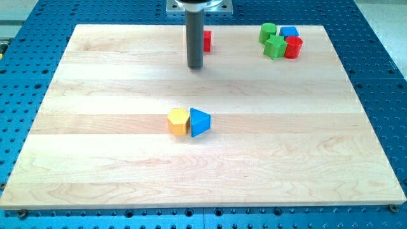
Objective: Move the triangle and hexagon towards the red star
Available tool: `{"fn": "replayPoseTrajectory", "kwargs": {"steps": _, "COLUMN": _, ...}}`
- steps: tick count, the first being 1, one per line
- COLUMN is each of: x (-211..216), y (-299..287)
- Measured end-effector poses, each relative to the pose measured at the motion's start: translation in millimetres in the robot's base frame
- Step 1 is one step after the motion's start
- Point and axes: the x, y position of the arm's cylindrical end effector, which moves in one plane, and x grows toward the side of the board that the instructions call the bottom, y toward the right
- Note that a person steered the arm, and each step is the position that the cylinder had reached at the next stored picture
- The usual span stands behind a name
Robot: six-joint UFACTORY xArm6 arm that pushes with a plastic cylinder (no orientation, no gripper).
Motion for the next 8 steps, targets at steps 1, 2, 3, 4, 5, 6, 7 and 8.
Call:
{"fn": "replayPoseTrajectory", "kwargs": {"steps": 1, "x": 67, "y": 60}}
{"fn": "replayPoseTrajectory", "kwargs": {"steps": 2, "x": 147, "y": 45}}
{"fn": "replayPoseTrajectory", "kwargs": {"steps": 3, "x": 151, "y": -8}}
{"fn": "replayPoseTrajectory", "kwargs": {"steps": 4, "x": 151, "y": -45}}
{"fn": "replayPoseTrajectory", "kwargs": {"steps": 5, "x": 137, "y": -40}}
{"fn": "replayPoseTrajectory", "kwargs": {"steps": 6, "x": 103, "y": -5}}
{"fn": "replayPoseTrajectory", "kwargs": {"steps": 7, "x": 67, "y": -5}}
{"fn": "replayPoseTrajectory", "kwargs": {"steps": 8, "x": 47, "y": -4}}
